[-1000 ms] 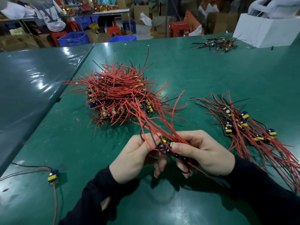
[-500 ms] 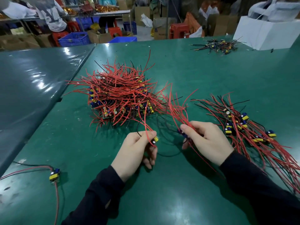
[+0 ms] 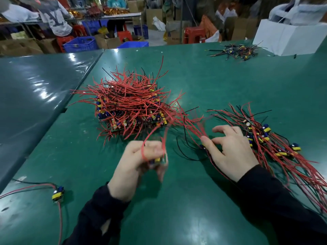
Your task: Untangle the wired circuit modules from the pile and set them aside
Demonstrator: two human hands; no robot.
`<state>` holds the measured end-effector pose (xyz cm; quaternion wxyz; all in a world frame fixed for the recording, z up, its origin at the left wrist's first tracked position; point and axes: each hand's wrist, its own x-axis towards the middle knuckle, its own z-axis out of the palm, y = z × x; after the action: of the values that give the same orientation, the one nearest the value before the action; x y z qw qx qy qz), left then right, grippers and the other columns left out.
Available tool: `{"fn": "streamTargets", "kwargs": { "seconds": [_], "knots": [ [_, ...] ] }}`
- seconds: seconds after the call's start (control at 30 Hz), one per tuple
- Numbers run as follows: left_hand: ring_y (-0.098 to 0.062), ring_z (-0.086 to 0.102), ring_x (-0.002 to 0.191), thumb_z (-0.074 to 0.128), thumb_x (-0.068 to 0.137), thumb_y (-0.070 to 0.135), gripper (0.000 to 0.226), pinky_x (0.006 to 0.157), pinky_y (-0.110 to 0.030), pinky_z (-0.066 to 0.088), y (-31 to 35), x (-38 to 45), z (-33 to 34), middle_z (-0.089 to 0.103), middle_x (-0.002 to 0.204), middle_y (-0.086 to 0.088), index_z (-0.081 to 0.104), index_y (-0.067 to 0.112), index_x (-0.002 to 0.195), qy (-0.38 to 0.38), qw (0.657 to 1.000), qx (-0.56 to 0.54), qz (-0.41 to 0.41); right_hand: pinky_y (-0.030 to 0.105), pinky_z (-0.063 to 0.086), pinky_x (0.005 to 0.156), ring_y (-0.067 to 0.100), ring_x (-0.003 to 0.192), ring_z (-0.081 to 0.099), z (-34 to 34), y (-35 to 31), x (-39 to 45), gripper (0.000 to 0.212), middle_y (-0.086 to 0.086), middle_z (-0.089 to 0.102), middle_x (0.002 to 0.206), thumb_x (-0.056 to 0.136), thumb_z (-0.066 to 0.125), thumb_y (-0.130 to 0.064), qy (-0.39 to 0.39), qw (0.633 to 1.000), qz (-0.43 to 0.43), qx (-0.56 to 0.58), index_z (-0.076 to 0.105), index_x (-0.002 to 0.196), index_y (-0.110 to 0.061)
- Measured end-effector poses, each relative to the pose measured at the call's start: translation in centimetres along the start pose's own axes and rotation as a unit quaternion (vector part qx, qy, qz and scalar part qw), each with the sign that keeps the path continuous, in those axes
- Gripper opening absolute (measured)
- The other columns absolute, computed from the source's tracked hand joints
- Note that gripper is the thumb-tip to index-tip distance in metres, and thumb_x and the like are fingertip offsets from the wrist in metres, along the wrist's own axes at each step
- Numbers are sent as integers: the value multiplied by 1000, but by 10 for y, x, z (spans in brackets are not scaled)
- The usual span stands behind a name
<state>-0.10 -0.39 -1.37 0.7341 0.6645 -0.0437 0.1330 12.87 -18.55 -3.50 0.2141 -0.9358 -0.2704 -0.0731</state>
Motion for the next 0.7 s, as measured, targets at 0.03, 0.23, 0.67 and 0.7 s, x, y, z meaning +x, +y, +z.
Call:
{"fn": "streamTargets", "kwargs": {
  "seconds": [0.03, 0.23, 0.67, 0.7],
  "knots": [
    [-20, 42, 44, 63, 67, 36, 33, 43, -27, 35, 4, -1, 1, 48, 48, -8, 55, 8, 53, -109, 992, -50, -26, 38, 30, 94, 22, 122, 34, -1, 0, 0, 58, 3, 54, 127, 90, 36, -58, 0, 1000, -1, -17, 77, 80, -18],
    [-15, 44, 44, 68, 68, 29, 23, 43, -20, 40, 5, -8, 3, 38, 51, -7, 51, 21, 54, -321, 927, -30, -193, 34, 35, 104, 14, 123, 45, -8, -10, -2, 38, 3, 53, 131, 92, 41, -31, 137, 965, -52, 217, 68, 110, -12],
    [-10, 38, 34, 60, 86, 21, 29, 38, -16, 24, -8, 5, 0, 44, 45, -2, 50, 13, 60, 29, 973, 46, -226, 18, 39, 48, 21, 53, 58, -7, -38, -19, 58, 12, 66, 67, 88, 47, -52, -280, 797, -3, 535, 70, 95, 1],
    [-9, 37, 34, 58, 87, 19, 28, 39, -16, 21, -9, 5, -1, 44, 45, -2, 50, 13, 61, 60, 969, 30, -237, 15, 36, 47, 15, 51, 54, -8, -37, -20, 59, 8, 65, 64, 90, 48, -52, -299, 801, -12, 518, 70, 93, 2]
  ]
}}
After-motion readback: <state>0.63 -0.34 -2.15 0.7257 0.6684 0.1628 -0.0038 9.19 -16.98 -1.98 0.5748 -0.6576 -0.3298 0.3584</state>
